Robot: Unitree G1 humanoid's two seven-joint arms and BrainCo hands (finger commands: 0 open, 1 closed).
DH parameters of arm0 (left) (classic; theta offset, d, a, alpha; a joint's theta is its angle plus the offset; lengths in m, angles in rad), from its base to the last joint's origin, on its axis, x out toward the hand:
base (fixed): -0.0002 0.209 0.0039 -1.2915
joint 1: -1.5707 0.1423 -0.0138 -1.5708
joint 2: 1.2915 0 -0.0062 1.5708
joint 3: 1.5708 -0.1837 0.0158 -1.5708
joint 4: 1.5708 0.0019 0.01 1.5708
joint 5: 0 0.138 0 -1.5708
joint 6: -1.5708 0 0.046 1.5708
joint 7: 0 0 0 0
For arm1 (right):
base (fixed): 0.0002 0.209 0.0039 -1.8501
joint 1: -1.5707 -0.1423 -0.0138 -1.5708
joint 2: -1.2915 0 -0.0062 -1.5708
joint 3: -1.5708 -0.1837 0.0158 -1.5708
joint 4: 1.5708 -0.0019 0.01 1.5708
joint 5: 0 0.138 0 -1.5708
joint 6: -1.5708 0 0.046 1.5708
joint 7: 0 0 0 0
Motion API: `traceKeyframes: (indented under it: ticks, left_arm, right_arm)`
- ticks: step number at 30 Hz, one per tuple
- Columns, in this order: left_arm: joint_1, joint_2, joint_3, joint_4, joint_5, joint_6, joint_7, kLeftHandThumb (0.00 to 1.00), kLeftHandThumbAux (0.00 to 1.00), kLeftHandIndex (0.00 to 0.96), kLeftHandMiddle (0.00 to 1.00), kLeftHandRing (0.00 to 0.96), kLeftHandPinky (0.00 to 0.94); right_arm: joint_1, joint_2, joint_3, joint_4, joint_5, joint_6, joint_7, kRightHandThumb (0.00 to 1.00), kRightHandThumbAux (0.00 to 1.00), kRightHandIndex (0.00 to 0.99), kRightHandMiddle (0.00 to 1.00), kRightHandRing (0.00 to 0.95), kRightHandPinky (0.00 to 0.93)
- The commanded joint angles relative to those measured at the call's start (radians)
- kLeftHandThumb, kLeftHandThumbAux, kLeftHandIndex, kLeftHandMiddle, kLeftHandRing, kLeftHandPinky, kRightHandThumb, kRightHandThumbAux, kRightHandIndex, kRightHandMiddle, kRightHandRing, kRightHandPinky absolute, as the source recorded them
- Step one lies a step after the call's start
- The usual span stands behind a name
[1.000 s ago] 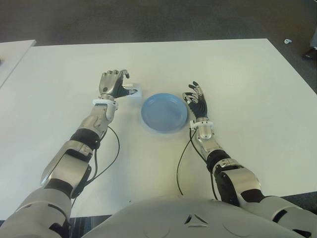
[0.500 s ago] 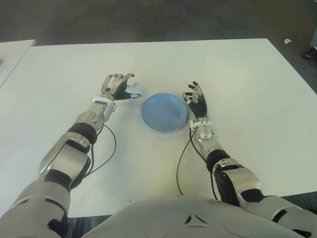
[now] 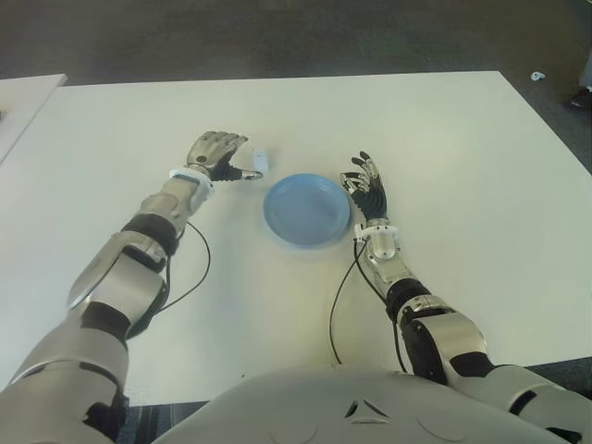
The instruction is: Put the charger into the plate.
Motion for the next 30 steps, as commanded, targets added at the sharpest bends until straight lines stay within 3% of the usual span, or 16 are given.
traceKeyframes:
  ticks: [1,7,12,19,30]
  left_arm:
    - [0.14,-0.075,0.036,-0.198,-0.01,0.205,-0.045,0.135,0.147,0.0,0.0,0.0,0.0]
    - [0.21,-0.144,0.097,-0.294,-0.041,0.327,0.0,0.151,0.141,0.0,0.0,0.0,0.0]
    - [0.237,-0.194,0.142,-0.311,-0.064,0.352,0.083,0.19,0.121,0.0,0.0,0.0,0.0]
    - [0.227,-0.231,0.157,-0.247,-0.072,0.318,0.195,0.225,0.122,0.0,0.0,0.0,0.0]
    - [0.203,-0.225,0.158,-0.173,-0.086,0.243,0.222,0.237,0.164,0.0,0.0,0.0,0.0]
  right_arm:
    - [0.125,0.015,0.002,0.096,-0.001,0.081,0.015,0.006,0.63,0.0,0.185,0.304,0.338]
    - [0.126,0.012,0.004,0.099,-0.006,0.077,0.009,0.007,0.629,0.0,0.191,0.308,0.335]
    - [0.126,0.012,0.006,0.1,-0.01,0.076,0.001,0.001,0.623,0.0,0.202,0.313,0.328]
    - [0.124,0.014,0.006,0.104,-0.01,0.074,0.0,0.0,0.61,0.0,0.206,0.312,0.331]
    - [0.123,0.016,0.005,0.107,-0.009,0.071,-0.002,0.0,0.609,0.0,0.207,0.313,0.323]
